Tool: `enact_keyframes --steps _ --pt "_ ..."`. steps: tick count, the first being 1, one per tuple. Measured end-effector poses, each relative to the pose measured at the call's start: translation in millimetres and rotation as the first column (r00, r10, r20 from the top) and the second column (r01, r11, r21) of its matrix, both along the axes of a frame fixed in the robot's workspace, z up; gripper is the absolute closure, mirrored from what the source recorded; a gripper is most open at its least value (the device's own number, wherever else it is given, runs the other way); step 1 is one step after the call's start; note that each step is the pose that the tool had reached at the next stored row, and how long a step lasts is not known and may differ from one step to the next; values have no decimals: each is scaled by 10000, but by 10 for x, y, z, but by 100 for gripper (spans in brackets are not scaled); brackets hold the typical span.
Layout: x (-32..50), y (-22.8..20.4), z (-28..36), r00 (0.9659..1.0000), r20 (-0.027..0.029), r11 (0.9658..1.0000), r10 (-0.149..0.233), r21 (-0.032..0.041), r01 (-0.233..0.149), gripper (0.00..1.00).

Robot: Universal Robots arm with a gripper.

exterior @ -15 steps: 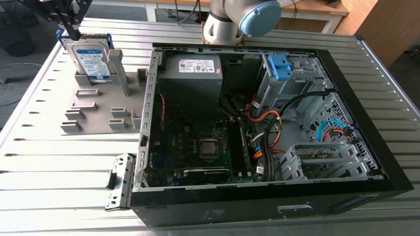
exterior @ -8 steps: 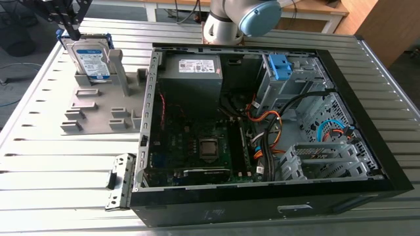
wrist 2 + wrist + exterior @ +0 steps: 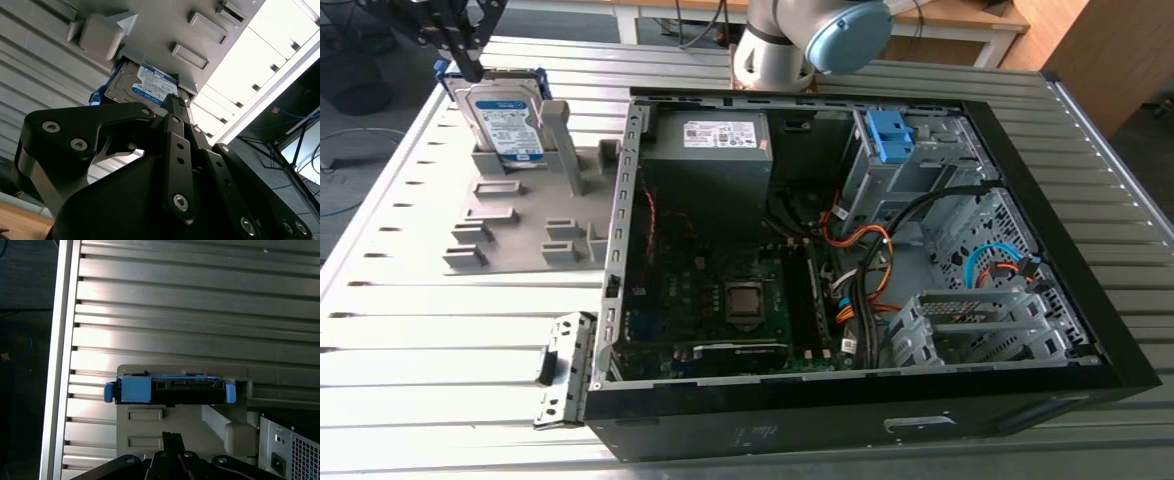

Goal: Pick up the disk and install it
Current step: 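Pick up the disk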

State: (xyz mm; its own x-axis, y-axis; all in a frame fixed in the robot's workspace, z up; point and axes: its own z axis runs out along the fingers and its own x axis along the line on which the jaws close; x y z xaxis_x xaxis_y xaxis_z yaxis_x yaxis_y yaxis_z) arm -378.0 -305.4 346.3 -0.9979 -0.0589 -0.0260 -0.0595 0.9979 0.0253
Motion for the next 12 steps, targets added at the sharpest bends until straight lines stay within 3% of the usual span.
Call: enact_keyframes --steps 12 --pt "0 0 0 9989 -1 9989 458 0 -458 89"
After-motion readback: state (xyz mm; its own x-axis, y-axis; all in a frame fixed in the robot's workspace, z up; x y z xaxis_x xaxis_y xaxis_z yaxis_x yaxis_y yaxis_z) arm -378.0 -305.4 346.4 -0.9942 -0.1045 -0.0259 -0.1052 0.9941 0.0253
